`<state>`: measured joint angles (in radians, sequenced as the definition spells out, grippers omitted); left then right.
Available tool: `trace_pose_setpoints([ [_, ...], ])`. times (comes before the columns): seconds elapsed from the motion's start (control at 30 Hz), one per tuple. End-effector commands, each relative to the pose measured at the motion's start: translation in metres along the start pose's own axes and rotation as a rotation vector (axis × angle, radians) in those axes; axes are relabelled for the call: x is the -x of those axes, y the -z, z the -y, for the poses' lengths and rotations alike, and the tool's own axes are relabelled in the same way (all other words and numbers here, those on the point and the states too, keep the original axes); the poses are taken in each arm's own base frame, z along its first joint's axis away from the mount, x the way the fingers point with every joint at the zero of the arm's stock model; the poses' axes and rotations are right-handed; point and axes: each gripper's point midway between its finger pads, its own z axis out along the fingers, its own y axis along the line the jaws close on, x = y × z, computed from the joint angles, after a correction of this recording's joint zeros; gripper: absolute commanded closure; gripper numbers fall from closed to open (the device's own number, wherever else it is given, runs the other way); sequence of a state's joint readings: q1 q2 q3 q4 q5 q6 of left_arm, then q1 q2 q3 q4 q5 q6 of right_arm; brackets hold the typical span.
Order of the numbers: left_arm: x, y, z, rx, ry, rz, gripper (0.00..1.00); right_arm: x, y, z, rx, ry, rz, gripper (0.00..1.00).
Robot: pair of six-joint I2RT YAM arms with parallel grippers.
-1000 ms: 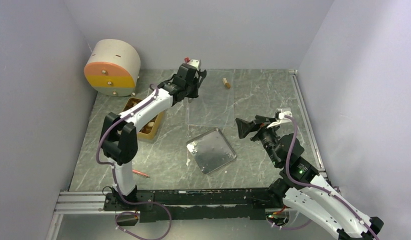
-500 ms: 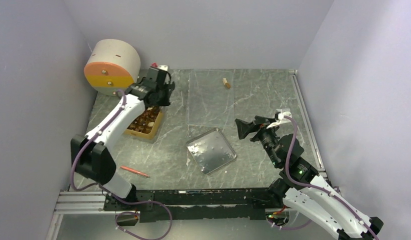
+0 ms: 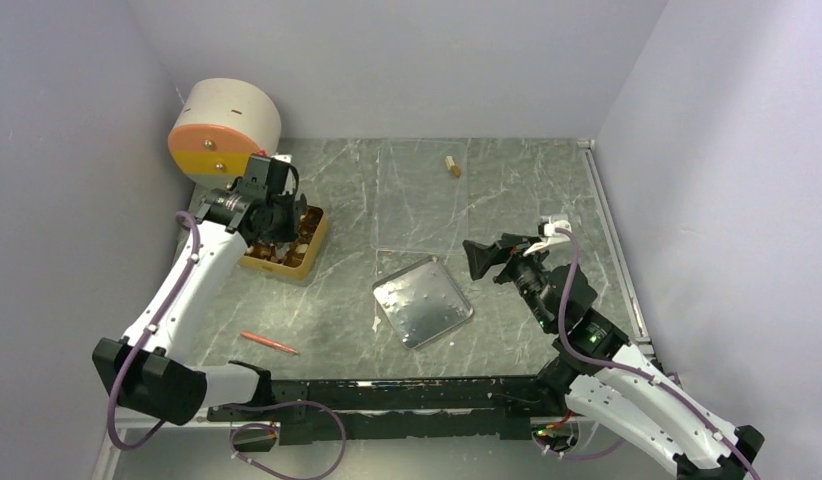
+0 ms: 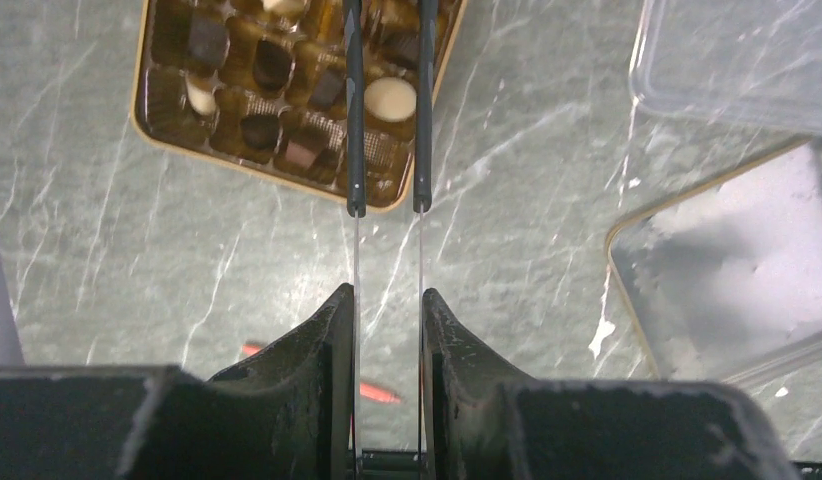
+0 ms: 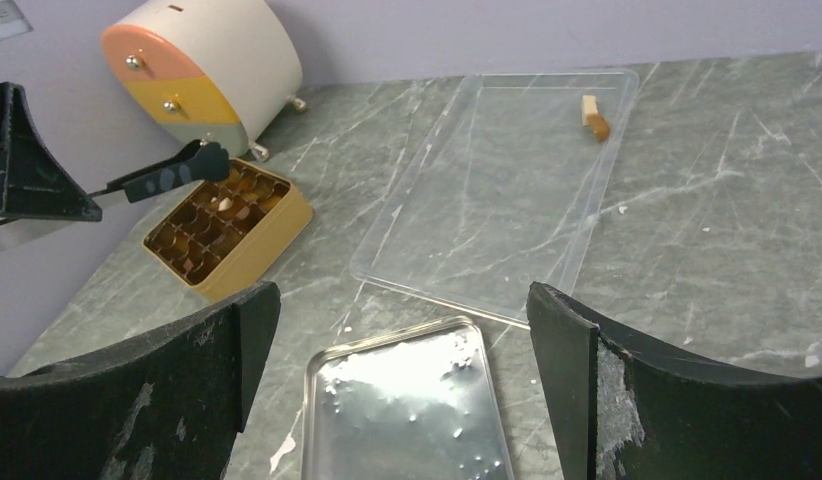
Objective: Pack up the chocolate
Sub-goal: Place the fake chocolate in the packing box.
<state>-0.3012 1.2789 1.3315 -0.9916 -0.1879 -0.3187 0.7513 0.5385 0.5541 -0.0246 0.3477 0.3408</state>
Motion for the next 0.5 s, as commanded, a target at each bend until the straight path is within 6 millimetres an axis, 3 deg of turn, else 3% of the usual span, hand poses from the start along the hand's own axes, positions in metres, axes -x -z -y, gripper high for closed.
trace_pose_setpoints([
  [0.0,-0.016,0.012,-0.013,0.04,0.003,-0.039,0.73,0.009,-0.003,-0.009,0.036,-0.029,0.031,0.0],
  [0.23,-0.056,0.011,-0.011,0.006,0.016,-0.163,0.73,0.007,-0.001,-0.007,0.032,-0.035,0.038,0.0],
  [0.47,-0.069,0.02,-0.017,0.021,0.028,-0.185,0.72,0.005,-0.002,-0.006,0.031,-0.032,0.035,0.0],
])
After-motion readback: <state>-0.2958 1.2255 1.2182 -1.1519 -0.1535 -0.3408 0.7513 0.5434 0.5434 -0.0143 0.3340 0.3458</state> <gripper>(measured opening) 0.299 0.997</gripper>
